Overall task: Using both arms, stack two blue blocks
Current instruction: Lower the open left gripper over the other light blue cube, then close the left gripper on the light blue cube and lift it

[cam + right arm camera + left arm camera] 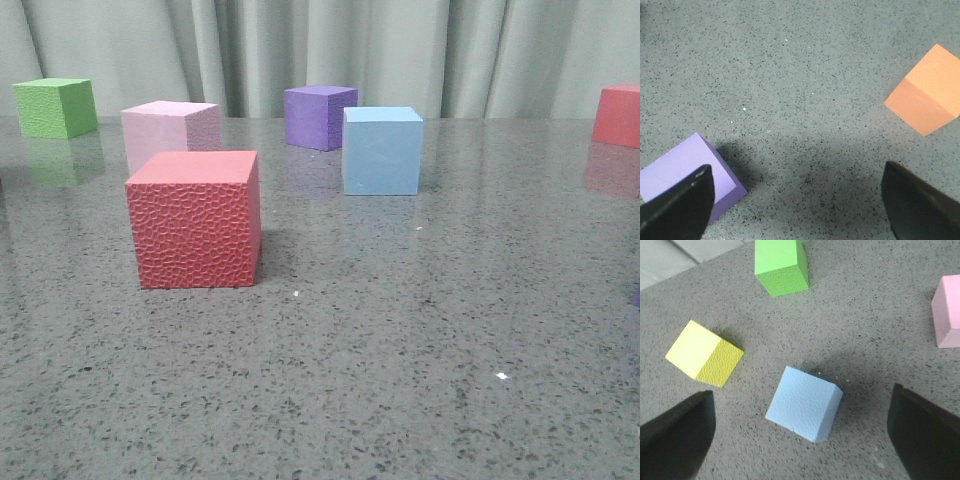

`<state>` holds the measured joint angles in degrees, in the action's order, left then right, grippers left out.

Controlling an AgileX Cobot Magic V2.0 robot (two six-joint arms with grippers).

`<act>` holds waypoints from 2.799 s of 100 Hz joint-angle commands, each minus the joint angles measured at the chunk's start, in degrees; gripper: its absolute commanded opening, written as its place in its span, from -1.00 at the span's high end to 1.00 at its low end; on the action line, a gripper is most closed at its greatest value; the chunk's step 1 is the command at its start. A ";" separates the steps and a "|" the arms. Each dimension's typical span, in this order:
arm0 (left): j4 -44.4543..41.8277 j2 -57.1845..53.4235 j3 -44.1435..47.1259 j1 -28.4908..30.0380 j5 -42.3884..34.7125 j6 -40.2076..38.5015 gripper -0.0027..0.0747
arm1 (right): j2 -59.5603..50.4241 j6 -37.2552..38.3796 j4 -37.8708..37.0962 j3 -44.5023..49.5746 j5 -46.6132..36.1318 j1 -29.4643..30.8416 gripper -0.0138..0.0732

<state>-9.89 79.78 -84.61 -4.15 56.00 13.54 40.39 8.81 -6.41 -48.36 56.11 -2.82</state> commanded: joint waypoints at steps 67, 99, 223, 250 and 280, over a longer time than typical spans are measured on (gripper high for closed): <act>25.31 12.25 -4.80 14.24 1.73 30.50 -0.81 | -0.22 -0.54 0.78 -1.28 -3.50 0.43 -0.84; 23.17 13.67 -4.80 14.24 2.53 30.67 -0.81 | -0.22 -0.54 0.78 -1.28 -3.56 0.43 -0.84; 22.02 20.96 -4.80 12.51 3.66 31.26 -0.81 | -0.22 -0.54 0.78 -1.28 -3.99 0.43 -0.84; 22.02 20.96 -4.80 12.51 4.24 31.26 -0.26 | -0.22 -0.54 0.78 -1.28 -3.99 0.43 -0.84; 22.14 20.72 -4.80 12.51 6.14 31.26 0.34 | -0.22 -0.54 0.78 -1.28 -3.99 0.43 -0.84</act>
<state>11.10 103.19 -87.70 8.63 61.81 44.72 40.39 8.72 -5.36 -48.36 55.75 -2.82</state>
